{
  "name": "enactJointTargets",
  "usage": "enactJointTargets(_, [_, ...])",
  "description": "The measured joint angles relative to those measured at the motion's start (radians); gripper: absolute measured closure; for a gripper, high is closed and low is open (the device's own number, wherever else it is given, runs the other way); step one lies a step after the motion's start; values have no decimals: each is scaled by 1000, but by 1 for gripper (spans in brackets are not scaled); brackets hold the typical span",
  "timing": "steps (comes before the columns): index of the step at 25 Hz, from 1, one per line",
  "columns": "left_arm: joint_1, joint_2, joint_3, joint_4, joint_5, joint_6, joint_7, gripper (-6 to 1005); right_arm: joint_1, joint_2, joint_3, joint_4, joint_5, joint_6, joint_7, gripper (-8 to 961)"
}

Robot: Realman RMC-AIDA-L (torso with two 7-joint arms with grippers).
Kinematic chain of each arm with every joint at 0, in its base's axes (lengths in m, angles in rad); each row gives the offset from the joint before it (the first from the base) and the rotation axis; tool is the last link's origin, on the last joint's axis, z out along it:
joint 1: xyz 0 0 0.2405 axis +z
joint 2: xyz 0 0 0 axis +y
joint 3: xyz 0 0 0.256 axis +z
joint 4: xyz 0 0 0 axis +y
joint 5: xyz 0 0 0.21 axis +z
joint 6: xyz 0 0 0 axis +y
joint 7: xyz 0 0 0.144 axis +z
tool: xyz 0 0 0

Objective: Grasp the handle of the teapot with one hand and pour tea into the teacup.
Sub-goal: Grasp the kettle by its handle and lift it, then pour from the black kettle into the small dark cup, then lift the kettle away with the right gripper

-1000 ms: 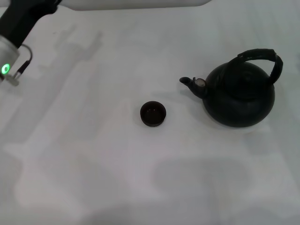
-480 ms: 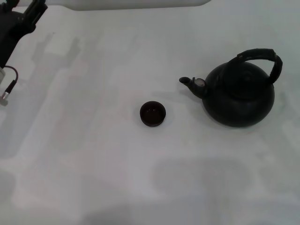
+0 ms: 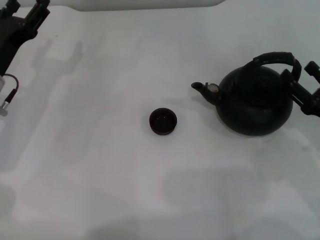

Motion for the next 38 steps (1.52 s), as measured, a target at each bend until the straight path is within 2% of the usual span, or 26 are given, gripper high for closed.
enactJointTargets(8, [5, 0, 0, -5, -1, -2, 0, 120, 5, 0, 9, -33, 3, 59, -2, 93])
enactJointTargets(19, [5, 0, 2, -5, -1, -3, 0, 119, -4, 1, -1, -33, -1, 44, -7, 314])
enactJointTargets(24, [3, 0, 5, -5, -1, 0, -3, 119, 1, 2, 0, -37, -1, 27, -9, 560])
enactJointTargets(29, [5, 1, 6, -8, 1, -1, -27, 118, 1, 2, 4, -52, 0, 25, -16, 729])
enactJointTargets(32, [6, 2, 6, -13, 1, -2, -28, 118, 1, 2, 1, -81, -1, 20, -38, 761])
enactJointTargets(38, [5, 1, 6, -13, 1, -2, -29, 118, 19, 2, -13, -169, -16, 22, -176, 767])
